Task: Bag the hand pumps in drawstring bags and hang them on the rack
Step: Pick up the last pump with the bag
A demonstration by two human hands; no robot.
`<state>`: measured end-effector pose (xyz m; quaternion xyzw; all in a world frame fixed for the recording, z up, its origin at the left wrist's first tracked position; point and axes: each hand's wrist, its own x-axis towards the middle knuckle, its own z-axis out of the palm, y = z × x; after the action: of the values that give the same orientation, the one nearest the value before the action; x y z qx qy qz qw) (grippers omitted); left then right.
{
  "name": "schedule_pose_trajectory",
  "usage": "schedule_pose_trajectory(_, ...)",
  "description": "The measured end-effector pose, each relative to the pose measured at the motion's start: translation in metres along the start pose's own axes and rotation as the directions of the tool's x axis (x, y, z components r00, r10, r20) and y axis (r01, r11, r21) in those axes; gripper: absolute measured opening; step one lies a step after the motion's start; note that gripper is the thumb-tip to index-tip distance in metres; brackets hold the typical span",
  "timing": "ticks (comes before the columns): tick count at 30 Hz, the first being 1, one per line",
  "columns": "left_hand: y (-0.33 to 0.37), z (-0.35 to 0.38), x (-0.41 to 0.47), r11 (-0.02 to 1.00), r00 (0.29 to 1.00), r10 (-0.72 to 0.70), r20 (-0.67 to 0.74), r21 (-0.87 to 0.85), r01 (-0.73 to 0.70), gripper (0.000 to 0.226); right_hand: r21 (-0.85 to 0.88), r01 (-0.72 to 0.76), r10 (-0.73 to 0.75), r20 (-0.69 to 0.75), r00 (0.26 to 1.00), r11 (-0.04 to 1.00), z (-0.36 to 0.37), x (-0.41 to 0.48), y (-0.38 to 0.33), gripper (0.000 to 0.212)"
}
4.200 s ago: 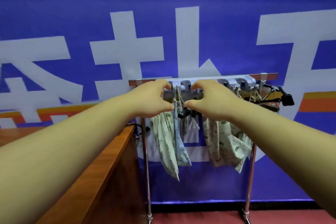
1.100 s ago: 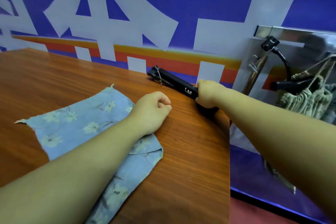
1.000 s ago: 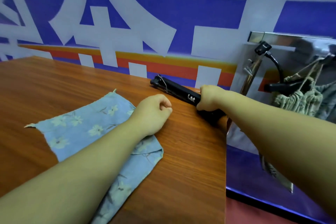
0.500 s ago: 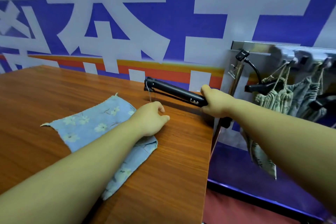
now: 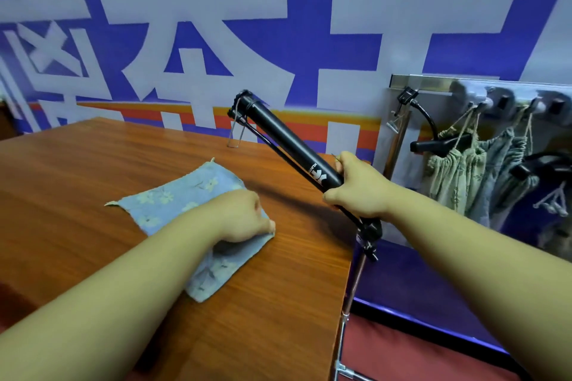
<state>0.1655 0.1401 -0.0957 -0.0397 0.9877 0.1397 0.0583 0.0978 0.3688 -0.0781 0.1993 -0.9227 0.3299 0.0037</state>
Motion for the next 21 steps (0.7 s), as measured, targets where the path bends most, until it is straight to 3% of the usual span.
schedule_pose_trajectory(3, -0.005, 0.003, -0.023, 0.987, 0.995, -0.053, 0.086, 0.153, 0.040, 0.042, 0.071, -0.033, 0.032, 0.016, 0.999, 0.997, 0.004, -0.018, -0.010, 0.046)
schedule_pose_trajectory(7, 0.001, 0.016, -0.025, 0.998, 0.999, -0.033, -0.030, 0.057, 0.035, 0.012, 0.162, -0.074, 0.072, 0.019, 0.997, 0.984, 0.003, -0.041, -0.012, 0.051)
schedule_pose_trajectory(9, 0.012, 0.026, -0.020, 0.991, 0.999, -0.017, -0.040, -0.132, 0.012, 0.012, 0.206, -0.094, 0.095, 0.004, 0.995, 0.974, 0.001, -0.051, -0.008, 0.055)
schedule_pose_trajectory(11, 0.034, 0.034, -0.022, 0.868, 0.998, 0.062, -0.004, -0.493, -0.056, 0.011, 0.235, -0.111, 0.123, -0.037, 0.992, 0.966, -0.002, -0.060, -0.001, 0.058)
schedule_pose_trajectory(13, 0.046, 0.031, -0.027, 0.762, 0.989, 0.117, -0.094, -0.630, -0.150, 0.015, 0.255, -0.114, 0.130, -0.043, 0.991, 0.960, -0.004, -0.067, 0.005, 0.061)
schedule_pose_trajectory(15, 0.036, 0.023, -0.024, 0.870, 0.961, 0.140, -0.239, -0.434, -0.235, 0.011, 0.255, -0.125, 0.132, -0.013, 0.991, 0.959, -0.005, -0.071, 0.010, 0.062)
schedule_pose_trajectory(16, 0.025, 0.019, -0.022, 0.937, 0.959, 0.146, -0.243, -0.276, -0.213, 0.005, 0.248, -0.132, 0.135, 0.003, 0.991, 0.960, -0.005, -0.073, 0.011, 0.062)
schedule_pose_trajectory(18, 0.005, 0.016, -0.024, 0.996, 0.992, 0.084, -0.089, 0.008, -0.084, 0.012, 0.235, -0.133, 0.133, 0.016, 0.991, 0.963, -0.003, -0.075, 0.011, 0.061)
schedule_pose_trajectory(21, 0.011, 0.021, -0.033, 0.982, 0.996, -0.045, 0.076, 0.188, 0.030, 0.039, 0.220, -0.130, 0.130, 0.017, 0.991, 0.967, 0.001, -0.077, 0.010, 0.062)
